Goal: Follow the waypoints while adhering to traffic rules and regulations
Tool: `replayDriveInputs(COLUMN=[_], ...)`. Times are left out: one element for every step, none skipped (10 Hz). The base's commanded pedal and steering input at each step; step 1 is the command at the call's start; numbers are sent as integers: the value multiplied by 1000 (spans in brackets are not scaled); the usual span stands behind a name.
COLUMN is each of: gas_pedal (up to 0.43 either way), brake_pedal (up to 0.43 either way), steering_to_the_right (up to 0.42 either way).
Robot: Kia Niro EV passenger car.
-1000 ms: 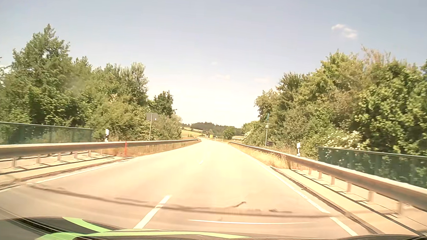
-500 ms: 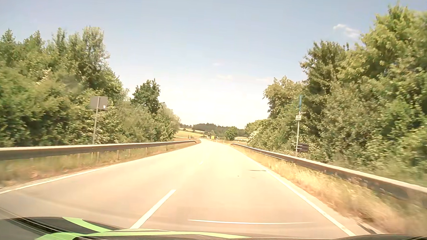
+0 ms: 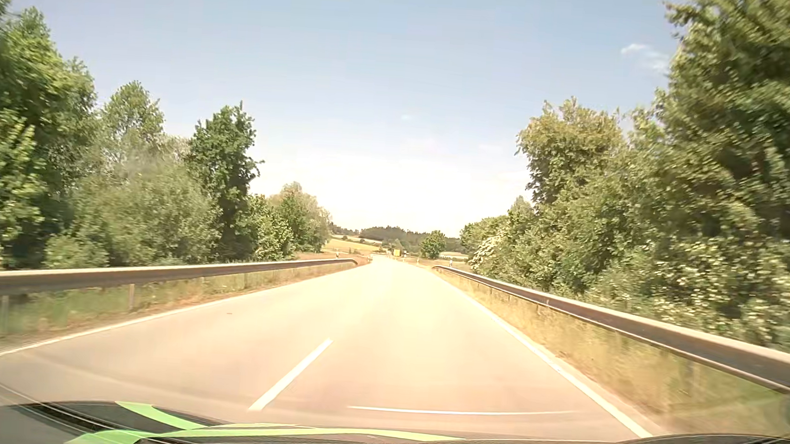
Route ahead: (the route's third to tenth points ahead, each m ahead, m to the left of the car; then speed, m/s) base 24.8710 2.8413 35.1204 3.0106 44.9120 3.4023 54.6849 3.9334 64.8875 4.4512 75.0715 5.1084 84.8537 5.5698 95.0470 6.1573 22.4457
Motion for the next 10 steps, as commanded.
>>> replayDriveInputs(gas_pedal=[299,287,260,260,260,260,268,280,287,287], brake_pedal=[0,0,0,0,0,0,0,0,0,0], steering_to_the_right=[-5,-6,-6,-6,-6,-6,-6,-6,-5,-5])
